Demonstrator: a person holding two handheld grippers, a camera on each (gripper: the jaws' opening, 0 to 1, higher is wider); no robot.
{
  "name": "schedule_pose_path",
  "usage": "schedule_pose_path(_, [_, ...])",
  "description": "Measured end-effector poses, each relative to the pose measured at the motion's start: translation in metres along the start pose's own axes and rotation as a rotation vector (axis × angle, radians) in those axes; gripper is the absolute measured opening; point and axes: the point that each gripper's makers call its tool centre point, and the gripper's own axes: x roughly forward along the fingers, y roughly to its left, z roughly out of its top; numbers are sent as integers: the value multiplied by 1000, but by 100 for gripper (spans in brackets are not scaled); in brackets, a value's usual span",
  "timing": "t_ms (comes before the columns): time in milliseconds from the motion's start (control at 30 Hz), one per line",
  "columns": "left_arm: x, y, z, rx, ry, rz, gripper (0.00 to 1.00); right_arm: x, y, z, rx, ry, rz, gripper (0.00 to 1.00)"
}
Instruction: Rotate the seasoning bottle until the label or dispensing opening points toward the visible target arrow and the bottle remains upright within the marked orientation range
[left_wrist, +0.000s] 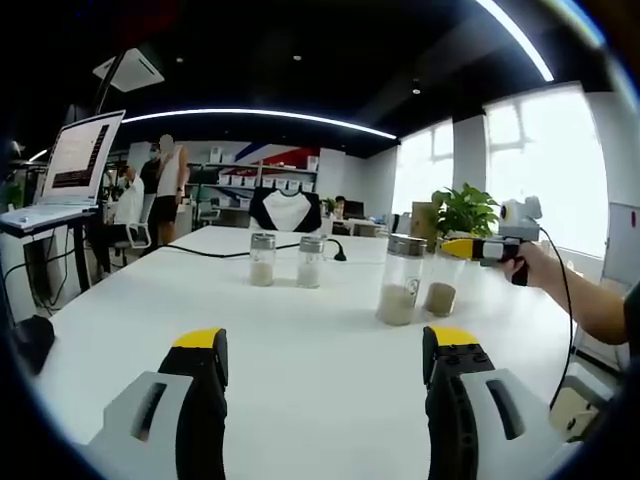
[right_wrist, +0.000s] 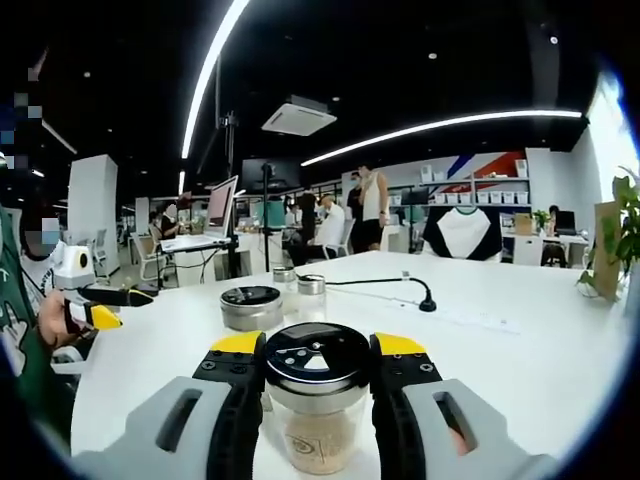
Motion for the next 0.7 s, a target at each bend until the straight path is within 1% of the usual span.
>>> schedule_pose_path(133, [0,1,-1,1,3,4,84,0,-1,0,3,-4,-13,40])
schedule_pose_path(433, [0,2,0,2,1,6,84,1,3,-1,4,0,-70,40])
schedule_pose_path(700, [0,2,-1,-3,3,5,84,0,4,-1,9,-1,-96,40])
